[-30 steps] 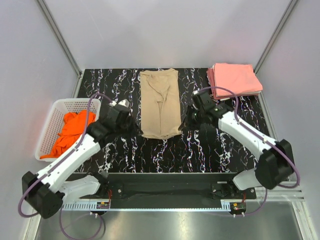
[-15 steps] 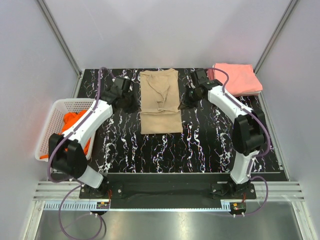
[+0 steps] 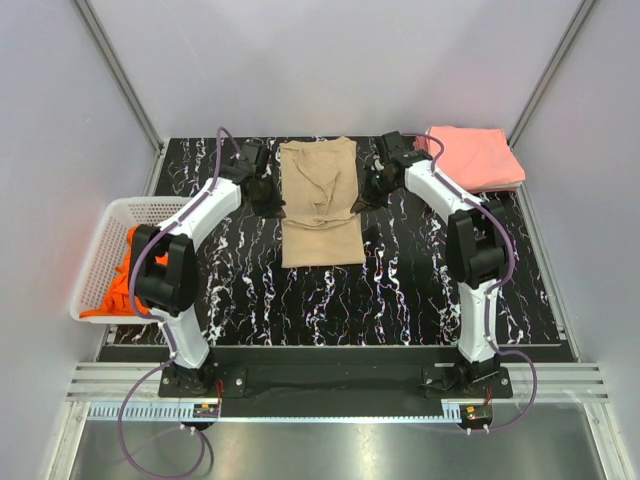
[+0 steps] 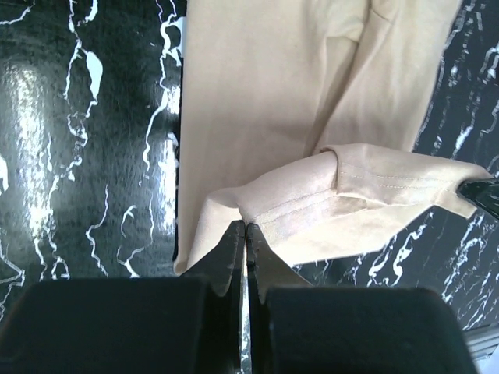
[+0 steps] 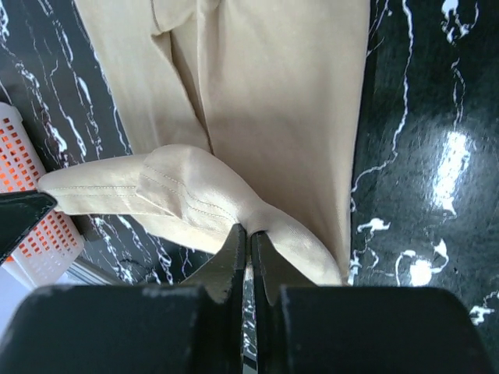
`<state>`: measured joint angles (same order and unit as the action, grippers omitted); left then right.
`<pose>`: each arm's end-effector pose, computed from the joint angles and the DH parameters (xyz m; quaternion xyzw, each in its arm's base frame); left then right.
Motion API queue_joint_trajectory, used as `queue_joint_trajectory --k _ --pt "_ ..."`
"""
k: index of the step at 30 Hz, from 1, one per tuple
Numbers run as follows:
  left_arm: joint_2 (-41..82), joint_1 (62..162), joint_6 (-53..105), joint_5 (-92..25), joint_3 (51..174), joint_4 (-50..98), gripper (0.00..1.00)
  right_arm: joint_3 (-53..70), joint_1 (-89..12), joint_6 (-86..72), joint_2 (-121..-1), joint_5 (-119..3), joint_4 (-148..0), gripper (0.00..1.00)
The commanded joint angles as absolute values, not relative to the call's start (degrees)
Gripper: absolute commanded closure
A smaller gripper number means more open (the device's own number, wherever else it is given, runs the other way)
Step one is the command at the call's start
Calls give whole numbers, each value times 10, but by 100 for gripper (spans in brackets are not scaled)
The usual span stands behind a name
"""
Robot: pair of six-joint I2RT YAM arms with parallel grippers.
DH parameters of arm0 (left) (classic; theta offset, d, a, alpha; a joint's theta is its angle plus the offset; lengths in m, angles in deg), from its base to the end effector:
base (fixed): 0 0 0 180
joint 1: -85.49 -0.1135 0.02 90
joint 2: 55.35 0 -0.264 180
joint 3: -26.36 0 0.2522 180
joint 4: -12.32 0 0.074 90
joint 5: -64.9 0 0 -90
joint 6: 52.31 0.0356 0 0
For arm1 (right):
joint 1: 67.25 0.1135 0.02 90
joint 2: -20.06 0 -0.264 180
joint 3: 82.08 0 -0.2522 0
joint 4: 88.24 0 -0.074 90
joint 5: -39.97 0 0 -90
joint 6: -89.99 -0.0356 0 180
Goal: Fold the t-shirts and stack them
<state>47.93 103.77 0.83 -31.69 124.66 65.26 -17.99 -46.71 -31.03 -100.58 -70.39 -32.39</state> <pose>0.3690 -0.1262 0.2559 -0.1392 0.9495 -0.1766 0.2190 0.4251 0.1725 0.2263 0.0423 0.9521 0.2626 0.1507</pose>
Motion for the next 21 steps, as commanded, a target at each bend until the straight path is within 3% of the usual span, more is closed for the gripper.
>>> queue_joint_trajectory --k 1,7,9,12,13,14,16,18,21 --pt "501 1032 21 -337 1285 634 100 -219 -476 -299 -1024 -716 -319 100" --pt "583 1007 23 -350 1322 634 100 -272 -491 -313 -1096 -725 -305 99" --pt "606 995 17 -364 1352 635 97 -340 -497 -314 -1126 -736 -283 81" --pt "669 963 -1 -411 1442 659 85 -459 -513 -315 -1205 -744 -207 57" --pt "686 957 -4 -429 1476 676 81 -566 -516 -314 -1229 -745 -182 55" --pt "720 946 -6 -437 1509 710 69 -624 -526 -312 -1276 -756 -130 54" --pt "742 939 -5 -463 1591 737 61 -757 -534 -314 -1309 -762 -85 53" --pt "731 940 9 -472 1610 746 53 -763 -537 -307 -1298 -760 -66 53" --pt "677 945 24 -456 1556 743 45 -548 -533 -278 -1202 -752 -118 52"
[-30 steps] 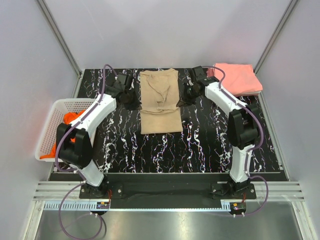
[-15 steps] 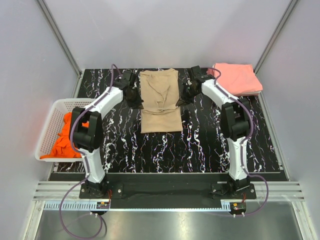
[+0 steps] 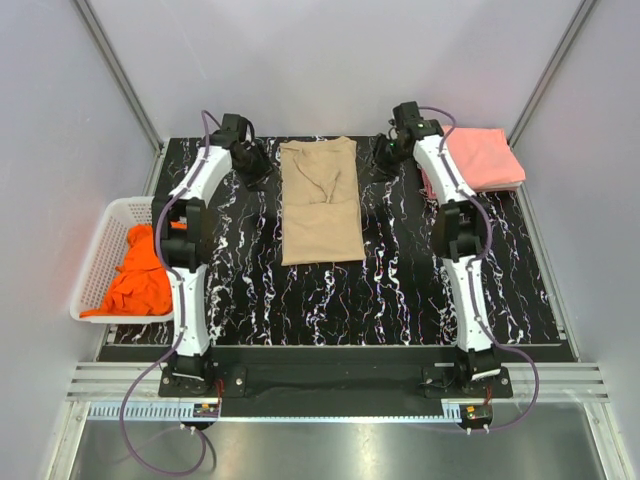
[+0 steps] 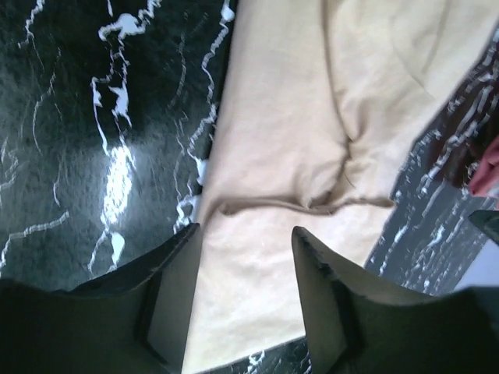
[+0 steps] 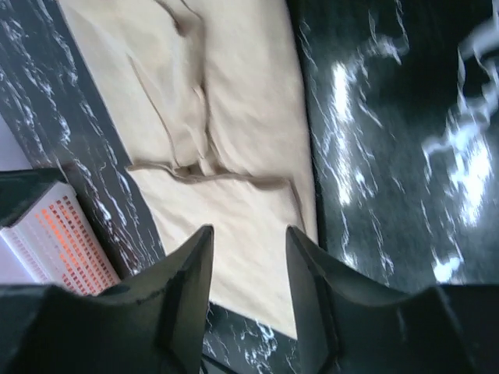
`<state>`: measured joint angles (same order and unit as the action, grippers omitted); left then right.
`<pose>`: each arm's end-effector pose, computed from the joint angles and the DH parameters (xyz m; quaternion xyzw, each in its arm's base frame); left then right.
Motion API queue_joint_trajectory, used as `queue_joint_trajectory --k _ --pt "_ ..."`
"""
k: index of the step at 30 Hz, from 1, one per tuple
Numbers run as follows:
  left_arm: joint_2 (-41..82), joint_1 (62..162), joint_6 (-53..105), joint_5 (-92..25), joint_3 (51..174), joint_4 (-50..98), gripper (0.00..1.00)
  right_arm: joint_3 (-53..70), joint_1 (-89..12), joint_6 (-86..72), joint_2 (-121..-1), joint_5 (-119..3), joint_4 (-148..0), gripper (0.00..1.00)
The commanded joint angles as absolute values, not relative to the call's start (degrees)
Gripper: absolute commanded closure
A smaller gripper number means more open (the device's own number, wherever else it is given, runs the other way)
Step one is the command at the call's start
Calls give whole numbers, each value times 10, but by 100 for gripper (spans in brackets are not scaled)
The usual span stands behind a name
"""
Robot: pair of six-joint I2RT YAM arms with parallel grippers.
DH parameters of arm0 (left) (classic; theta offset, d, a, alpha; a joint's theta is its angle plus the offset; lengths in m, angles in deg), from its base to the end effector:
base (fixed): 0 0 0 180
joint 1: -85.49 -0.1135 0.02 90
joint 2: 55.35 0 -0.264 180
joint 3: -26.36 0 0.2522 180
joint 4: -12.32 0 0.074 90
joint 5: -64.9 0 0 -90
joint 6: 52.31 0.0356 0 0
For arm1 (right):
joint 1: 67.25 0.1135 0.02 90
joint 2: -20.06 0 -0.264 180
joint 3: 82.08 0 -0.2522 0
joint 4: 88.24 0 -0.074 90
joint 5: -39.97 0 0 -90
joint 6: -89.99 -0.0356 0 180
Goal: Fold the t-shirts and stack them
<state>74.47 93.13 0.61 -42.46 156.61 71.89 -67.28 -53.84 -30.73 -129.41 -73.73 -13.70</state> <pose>0.4908 -0.0766 0.2255 -0.2033 0.9318 -0.2346 0.1879 0.5272 0.1404 0.2248 0.0873 0.9402 0.2821 0.1695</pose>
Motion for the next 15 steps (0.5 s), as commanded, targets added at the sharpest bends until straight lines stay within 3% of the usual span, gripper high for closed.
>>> queue_joint_trajectory --k 1,3,8,15 --pt "650 946 28 -447 1536 742 44 -492 -532 -273 -1145 -751 -141 50" --pt "621 946 39 -438 1469 735 43 -333 -530 -271 -1088 -755 -216 46" --pt "514 950 51 -424 1316 681 43 -104 -527 -273 -955 -789 -338 29" --pt "408 958 40 -421 1111 606 43 71 -513 -268 -917 -823 -416 28"
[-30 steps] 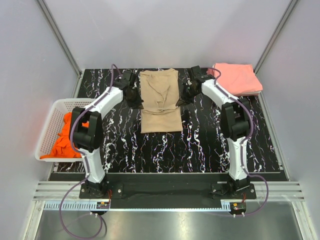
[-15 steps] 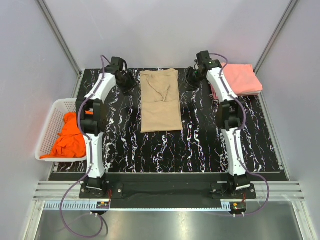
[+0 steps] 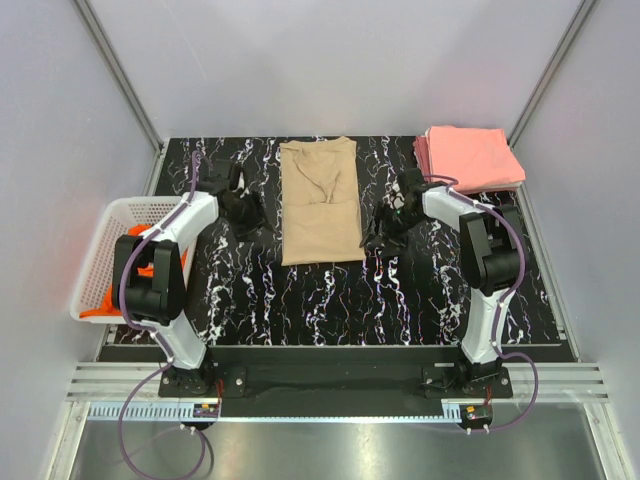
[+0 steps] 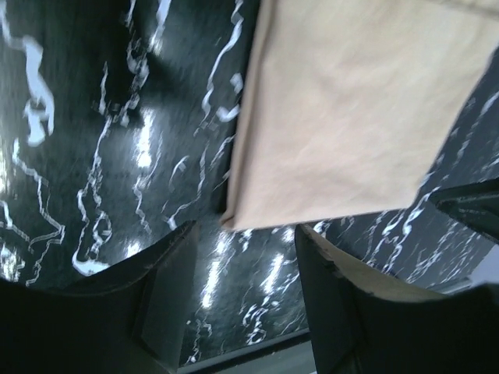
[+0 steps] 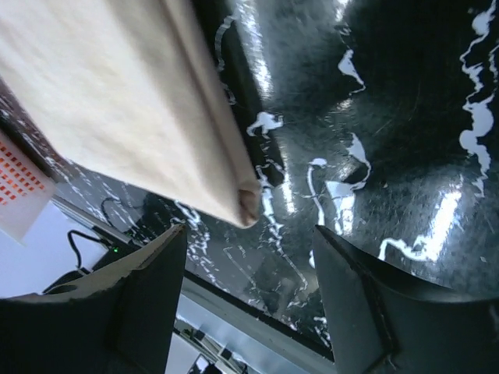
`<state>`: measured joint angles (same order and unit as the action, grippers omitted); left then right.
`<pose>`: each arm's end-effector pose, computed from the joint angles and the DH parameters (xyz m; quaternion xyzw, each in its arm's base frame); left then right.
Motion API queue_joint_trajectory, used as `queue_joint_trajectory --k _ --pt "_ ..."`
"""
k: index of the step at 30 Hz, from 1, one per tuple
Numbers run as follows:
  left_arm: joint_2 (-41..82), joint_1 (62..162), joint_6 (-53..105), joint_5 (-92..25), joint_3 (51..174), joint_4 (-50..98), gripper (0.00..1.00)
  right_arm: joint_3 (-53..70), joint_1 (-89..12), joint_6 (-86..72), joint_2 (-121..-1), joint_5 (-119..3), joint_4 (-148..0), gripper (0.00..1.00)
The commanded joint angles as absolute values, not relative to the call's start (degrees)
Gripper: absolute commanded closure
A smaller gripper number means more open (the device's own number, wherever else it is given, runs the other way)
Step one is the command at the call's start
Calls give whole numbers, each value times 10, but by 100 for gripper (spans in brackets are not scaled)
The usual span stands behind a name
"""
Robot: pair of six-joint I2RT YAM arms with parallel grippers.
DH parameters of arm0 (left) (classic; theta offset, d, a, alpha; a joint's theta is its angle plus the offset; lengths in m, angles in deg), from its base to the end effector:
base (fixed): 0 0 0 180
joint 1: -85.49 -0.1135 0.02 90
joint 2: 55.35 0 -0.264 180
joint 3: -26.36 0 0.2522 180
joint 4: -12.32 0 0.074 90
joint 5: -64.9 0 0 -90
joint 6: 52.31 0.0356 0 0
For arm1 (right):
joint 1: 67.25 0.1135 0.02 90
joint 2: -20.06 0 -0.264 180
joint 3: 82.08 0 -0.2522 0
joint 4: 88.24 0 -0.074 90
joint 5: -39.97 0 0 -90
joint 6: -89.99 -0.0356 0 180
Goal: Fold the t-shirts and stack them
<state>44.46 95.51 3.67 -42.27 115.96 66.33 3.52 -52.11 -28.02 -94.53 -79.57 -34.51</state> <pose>0.3528 -0.0730 0.2317 -0.1678 0.9497 -0.2176 0.1499 0.3773 0.1203 0.1656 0.0719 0.9554 0.2845 0.0329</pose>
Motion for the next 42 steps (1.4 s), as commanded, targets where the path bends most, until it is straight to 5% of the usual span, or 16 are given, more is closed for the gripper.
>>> queue_joint_trajectory --k 1,9,22,42 --pt "398 959 38 -425 1097 593 43 80 -511 -271 -917 -828 -433 29" --pt "369 971 23 -420 1007 547 45 104 -502 -276 -951 -843 -471 38" --pt "370 990 -8 -427 922 472 50 153 -496 -279 -953 -848 -504 69" --pt "400 995 -42 -458 872 365 50 165 -497 -284 -967 -853 -519 78"
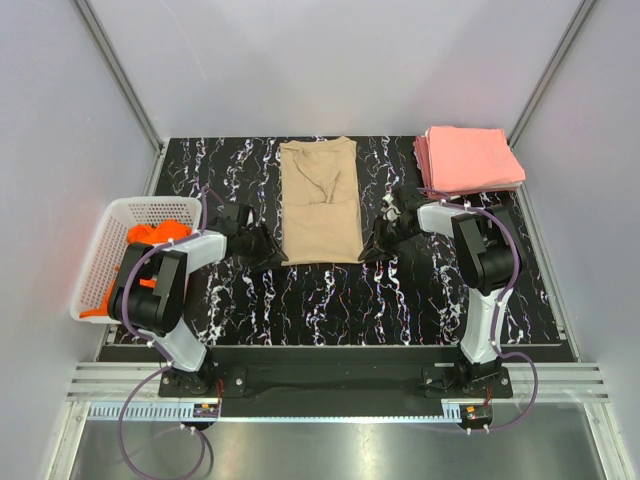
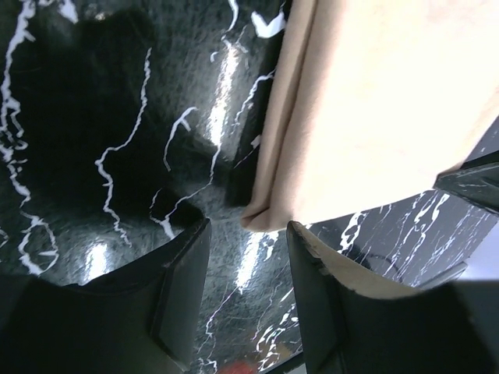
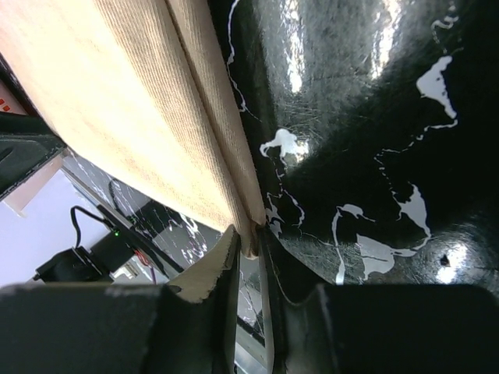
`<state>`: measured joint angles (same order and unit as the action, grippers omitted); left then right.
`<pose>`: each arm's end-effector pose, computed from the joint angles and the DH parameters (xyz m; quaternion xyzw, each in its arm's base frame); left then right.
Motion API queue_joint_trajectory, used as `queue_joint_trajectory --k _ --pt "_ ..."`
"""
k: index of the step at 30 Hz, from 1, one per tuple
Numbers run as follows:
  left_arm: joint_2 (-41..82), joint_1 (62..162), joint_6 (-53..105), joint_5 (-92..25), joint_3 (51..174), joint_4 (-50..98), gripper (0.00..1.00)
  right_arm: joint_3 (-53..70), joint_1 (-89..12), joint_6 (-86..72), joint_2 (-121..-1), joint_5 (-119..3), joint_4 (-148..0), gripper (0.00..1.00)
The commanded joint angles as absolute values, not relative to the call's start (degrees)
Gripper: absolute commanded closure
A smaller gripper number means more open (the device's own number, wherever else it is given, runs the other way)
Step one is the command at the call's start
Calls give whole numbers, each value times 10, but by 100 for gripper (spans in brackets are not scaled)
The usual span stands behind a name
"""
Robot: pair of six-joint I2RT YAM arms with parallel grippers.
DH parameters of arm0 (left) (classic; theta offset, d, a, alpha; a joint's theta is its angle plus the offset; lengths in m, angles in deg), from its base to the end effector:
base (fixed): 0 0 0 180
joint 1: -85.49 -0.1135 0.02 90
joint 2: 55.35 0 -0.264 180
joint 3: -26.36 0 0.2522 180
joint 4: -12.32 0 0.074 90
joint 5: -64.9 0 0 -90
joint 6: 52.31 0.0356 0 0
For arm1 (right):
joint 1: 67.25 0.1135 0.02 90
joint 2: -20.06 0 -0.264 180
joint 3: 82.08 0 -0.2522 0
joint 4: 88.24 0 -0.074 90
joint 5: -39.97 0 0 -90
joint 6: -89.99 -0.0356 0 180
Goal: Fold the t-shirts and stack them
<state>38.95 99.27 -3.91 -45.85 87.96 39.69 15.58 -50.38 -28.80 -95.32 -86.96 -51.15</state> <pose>0.2938 -0.0850 0.1475 -0.1833 0.9336 -0.2721 0.1441 0.3569 0.1306 0.1182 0.0427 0.9349 0.3510 0.0298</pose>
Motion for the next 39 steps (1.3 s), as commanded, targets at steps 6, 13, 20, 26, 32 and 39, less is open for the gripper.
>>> queue_joint_trajectory --k 6,13,20,26,32,39 --pt "411 999 -55 -461 864 350 55 163 -496 -284 -971 -854 -521 80" --pt "411 1001 -61 -459 851 339 65 160 -497 -285 -977 -855 -522 83" --pt "410 1008 -66 -459 847 331 69 160 -497 -285 -979 -855 -523 85" --pt "409 1009 -70 -457 839 323 85 160 -497 -286 -980 -857 -525 90" --pt "395 1009 -73 -457 837 320 100 167 -497 -290 -970 -863 -523 100" --pt "318 1019 -69 -458 831 368 100 213 -497 -306 -883 -869 -522 100"
